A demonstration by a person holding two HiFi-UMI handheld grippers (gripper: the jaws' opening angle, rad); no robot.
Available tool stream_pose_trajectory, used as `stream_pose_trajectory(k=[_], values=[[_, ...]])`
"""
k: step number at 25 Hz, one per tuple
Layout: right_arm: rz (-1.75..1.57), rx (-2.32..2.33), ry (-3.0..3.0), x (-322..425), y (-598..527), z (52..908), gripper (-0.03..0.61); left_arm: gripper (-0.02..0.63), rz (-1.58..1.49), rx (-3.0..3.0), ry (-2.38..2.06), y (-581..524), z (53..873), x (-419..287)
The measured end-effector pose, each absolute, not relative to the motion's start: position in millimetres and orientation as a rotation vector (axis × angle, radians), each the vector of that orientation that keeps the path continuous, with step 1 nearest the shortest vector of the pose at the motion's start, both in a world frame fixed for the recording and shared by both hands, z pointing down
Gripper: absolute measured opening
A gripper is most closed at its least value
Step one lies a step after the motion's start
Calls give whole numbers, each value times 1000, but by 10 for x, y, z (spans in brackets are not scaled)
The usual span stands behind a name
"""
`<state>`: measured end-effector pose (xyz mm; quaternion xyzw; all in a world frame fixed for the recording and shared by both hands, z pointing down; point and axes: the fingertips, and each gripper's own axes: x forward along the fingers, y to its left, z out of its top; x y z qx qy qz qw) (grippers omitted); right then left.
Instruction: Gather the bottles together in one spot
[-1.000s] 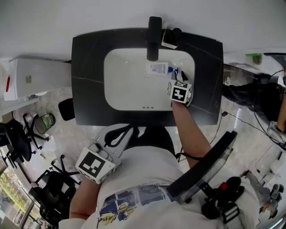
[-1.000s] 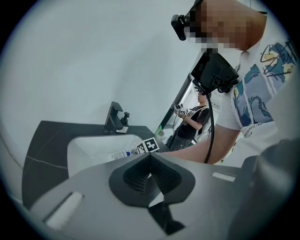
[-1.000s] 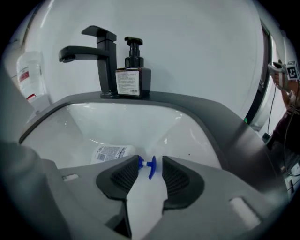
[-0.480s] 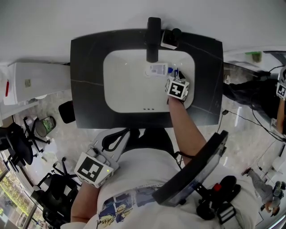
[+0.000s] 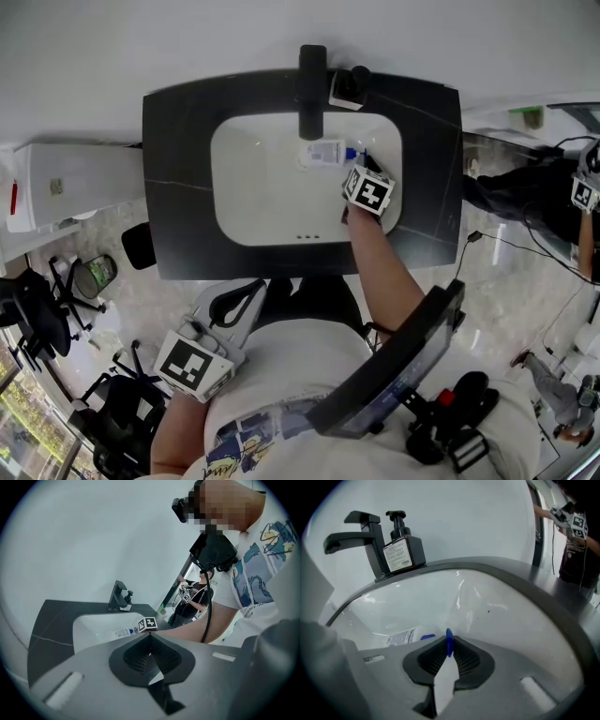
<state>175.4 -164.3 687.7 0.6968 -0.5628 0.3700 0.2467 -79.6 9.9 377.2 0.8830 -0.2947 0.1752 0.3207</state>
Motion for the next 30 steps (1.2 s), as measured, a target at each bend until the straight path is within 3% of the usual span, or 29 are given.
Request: stream_pose_trajectory(k=[5, 21, 30], values=[[938, 1867, -1568, 1727, -1600, 6796, 37, 2, 463, 2327, -747, 123, 3783, -757], [249, 1487, -1770, 1373, -1862, 5991, 43, 2, 441, 2374, -684, 170, 3710, -539], [73, 1413, -1815, 1436, -1861, 5497, 44, 2, 443, 2393, -671, 184, 3709, -421]])
